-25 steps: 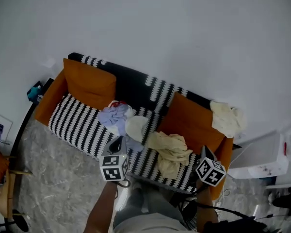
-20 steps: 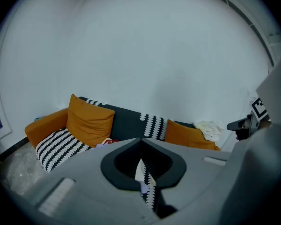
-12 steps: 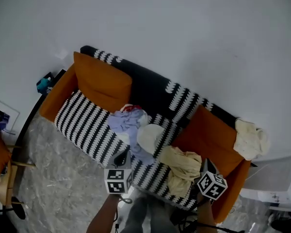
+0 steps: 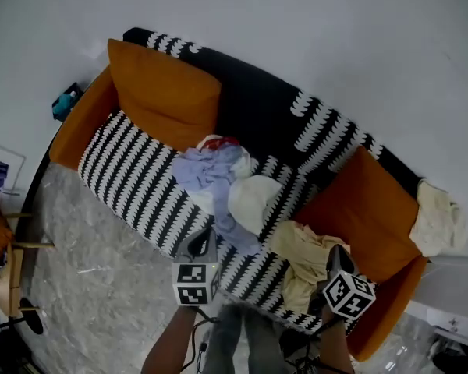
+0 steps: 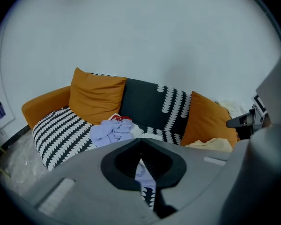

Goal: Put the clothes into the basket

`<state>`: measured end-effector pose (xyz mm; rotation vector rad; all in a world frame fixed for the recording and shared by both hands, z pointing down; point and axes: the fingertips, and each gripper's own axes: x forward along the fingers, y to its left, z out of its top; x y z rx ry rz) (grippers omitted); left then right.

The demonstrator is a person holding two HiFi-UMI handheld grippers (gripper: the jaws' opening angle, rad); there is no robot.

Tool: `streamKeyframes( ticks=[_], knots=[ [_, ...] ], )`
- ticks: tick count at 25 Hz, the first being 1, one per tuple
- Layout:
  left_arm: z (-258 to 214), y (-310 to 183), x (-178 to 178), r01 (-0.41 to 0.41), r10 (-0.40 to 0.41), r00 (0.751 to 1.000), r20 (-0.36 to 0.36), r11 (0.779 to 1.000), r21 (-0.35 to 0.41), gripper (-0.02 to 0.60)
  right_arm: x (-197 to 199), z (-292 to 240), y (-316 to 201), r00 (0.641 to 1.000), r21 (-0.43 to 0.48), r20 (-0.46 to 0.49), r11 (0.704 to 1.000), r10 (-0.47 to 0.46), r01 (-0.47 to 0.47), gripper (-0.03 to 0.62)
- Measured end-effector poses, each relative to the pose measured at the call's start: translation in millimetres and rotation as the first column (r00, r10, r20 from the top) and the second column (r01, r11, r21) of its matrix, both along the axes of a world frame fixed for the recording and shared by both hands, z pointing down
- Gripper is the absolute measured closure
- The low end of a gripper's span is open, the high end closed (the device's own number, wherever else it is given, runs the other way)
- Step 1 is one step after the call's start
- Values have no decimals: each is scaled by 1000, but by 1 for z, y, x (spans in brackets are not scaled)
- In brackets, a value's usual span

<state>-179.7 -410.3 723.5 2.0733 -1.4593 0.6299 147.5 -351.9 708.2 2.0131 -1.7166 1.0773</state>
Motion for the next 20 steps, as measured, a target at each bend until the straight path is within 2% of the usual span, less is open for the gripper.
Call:
streamKeyframes(
  ticks=[6, 13, 14, 16, 20],
  knots=[
    [17, -9, -3, 25, -25, 1000, 2, 999, 24, 576, -8, 12, -7, 999, -17, -1, 999, -49, 49, 591],
    [42, -27, -2, 42, -42, 999, 9, 999, -8, 576, -9, 26, -16, 998, -32, 10, 998, -62, 62, 591],
    [44, -30, -1, 42, -42, 999, 2, 999, -12, 567, -9, 28, -17, 998, -33, 11, 997, -63, 63, 591],
    [49, -39, 2, 34, -34, 999, -17, 999, -27, 434, -11, 31, -20, 998, -35, 14, 997, -68, 68, 591],
    [58, -60, 5, 11, -11, 1000, -5, 999, -35, 436, -15, 36, -27, 996, -43, 18, 995, -91, 92, 591]
  ],
)
